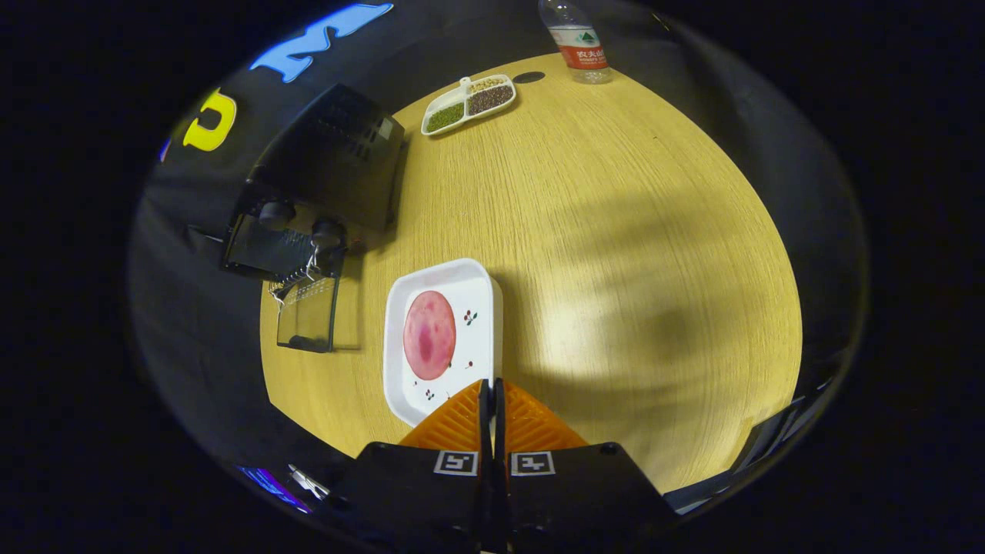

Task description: Open the toaster oven, put the food inside, and close the toaster oven door.

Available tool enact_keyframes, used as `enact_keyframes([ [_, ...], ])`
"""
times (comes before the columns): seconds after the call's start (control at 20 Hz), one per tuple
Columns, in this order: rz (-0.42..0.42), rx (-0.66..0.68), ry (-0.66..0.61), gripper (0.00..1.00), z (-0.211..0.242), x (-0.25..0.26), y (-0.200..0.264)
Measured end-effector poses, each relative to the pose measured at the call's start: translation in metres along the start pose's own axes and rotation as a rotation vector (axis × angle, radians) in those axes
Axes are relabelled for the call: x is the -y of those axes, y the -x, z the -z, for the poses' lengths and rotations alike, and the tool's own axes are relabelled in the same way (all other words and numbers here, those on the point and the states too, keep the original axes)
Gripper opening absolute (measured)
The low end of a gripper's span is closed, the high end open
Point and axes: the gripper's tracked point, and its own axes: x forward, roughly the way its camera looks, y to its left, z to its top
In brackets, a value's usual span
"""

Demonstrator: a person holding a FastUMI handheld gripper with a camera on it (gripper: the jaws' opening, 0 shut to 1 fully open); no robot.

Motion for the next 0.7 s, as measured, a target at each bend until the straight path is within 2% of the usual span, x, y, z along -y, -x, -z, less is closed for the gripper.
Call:
enact_keyframes([
  [0.3, -0.028, 0.072, -0.017, 0.02, 0.013, -0.028, 0.018],
  [0.7, -0.111, 0.142, -0.032, 0.02, 0.042, -0.087, 0.044],
])
